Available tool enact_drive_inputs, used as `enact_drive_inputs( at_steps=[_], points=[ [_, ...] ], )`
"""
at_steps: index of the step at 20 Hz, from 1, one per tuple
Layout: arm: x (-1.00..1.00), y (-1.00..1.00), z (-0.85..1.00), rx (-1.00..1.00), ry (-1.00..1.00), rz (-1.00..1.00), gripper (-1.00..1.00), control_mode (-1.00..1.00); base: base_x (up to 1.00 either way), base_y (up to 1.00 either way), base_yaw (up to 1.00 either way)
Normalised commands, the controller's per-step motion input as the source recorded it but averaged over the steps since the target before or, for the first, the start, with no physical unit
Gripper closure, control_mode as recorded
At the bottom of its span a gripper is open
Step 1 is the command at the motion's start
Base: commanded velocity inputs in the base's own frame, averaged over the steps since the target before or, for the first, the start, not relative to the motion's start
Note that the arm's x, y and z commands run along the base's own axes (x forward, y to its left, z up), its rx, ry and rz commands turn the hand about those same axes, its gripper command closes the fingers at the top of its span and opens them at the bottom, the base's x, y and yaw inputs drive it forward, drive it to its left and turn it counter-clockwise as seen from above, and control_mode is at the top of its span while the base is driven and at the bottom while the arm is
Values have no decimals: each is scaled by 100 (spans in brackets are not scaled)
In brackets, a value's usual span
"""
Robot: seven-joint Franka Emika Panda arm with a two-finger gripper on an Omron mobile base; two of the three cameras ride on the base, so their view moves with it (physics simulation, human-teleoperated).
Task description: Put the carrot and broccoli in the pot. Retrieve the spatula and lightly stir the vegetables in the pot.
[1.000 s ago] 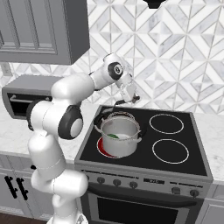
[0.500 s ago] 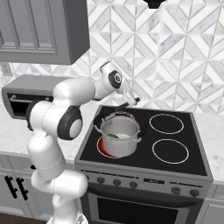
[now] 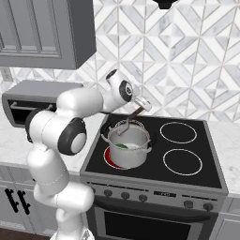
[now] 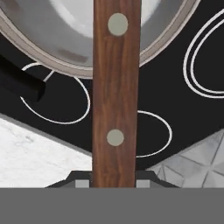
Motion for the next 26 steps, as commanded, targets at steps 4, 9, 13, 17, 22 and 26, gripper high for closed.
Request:
enact_drive_inputs(
  at_steps=[4, 9, 13, 17, 22, 26],
  points=[
    [4, 0, -12, -17, -2, 25, 100, -100, 0, 0, 0],
    [17, 6, -22, -15, -18, 13, 100, -100, 0, 0, 0],
    [28, 21, -23, -10, -15, 12, 100, -100, 0, 0, 0],
    [26, 22, -20, -6, -24, 13, 100, -100, 0, 0, 0],
    [5, 13, -27, -1, -33, 10, 100, -100, 0, 0, 0],
    [-8, 17, -26, 0, -32, 2, 100, -100, 0, 0, 0]
  ],
)
